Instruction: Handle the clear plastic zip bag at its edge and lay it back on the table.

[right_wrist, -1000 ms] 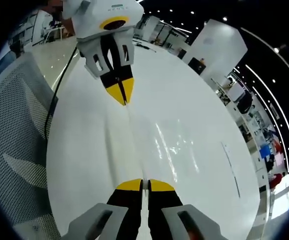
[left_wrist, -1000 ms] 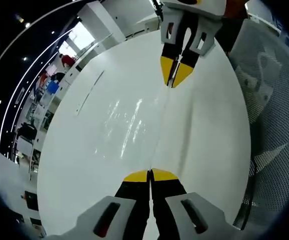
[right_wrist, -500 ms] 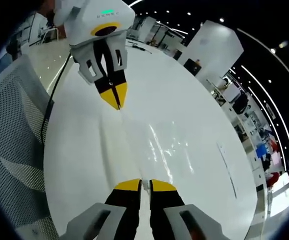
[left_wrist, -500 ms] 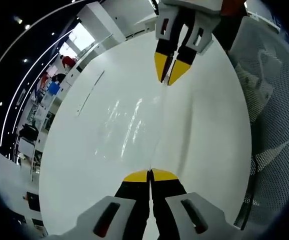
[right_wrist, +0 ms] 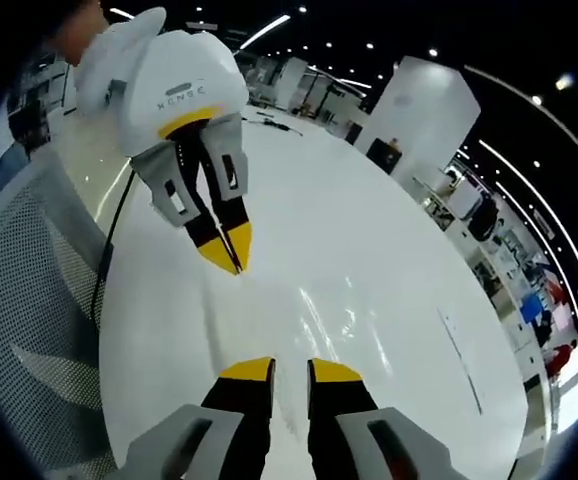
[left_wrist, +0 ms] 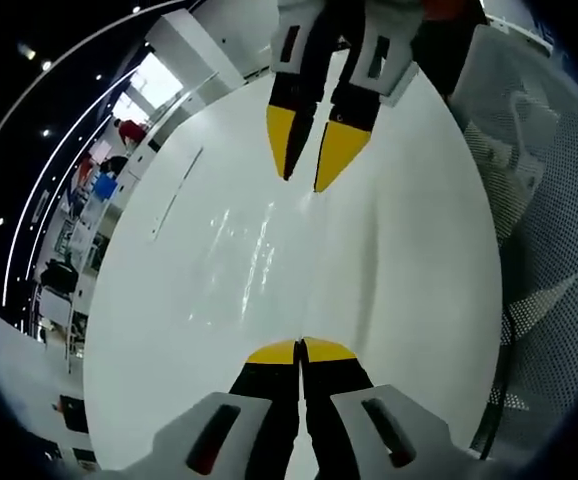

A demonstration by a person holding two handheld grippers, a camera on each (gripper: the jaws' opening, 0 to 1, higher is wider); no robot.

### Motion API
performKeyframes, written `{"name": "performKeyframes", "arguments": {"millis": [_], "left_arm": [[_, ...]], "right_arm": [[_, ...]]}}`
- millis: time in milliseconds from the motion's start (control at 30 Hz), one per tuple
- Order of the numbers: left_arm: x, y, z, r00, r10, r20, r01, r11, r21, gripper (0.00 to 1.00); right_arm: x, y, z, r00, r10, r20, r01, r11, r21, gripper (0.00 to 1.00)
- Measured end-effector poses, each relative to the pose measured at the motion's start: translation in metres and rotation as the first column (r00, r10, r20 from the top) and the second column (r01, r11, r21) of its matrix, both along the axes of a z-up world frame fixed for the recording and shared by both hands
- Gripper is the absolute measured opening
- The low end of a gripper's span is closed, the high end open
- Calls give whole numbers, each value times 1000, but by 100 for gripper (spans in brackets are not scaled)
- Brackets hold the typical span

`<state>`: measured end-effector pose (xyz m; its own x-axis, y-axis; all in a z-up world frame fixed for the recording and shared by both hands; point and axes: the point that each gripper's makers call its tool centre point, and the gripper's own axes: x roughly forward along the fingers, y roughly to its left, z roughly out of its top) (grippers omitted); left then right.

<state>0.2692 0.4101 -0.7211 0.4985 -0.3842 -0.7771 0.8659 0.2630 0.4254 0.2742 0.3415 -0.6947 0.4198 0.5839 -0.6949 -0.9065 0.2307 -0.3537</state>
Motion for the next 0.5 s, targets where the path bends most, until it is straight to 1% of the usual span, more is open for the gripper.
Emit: {"name": "performKeyframes", "arguments": {"millis": [200, 333, 367, 500], "left_arm": [[0, -2, 0, 1000, 1, 0, -1, 1000, -3, 0], [0, -3, 1, 1000, -1, -3, 1, 1000, -6, 0], [-1, -3, 1, 1000, -4, -4, 4, 1000, -7, 0], [-2, -5, 3, 1000, -18, 6, 18, 1000, -5, 0]], "right_arm": [[-3, 4, -2, 1000, 14, -5, -14, 1000, -10, 9], [-2, 5, -8, 1000, 25, -8, -25, 999, -31, 9], [-2, 5, -11, 1000, 31, -4, -31, 998, -46, 9], [0, 6, -15, 1000, 28, -14, -28, 998, -50, 8]]}}
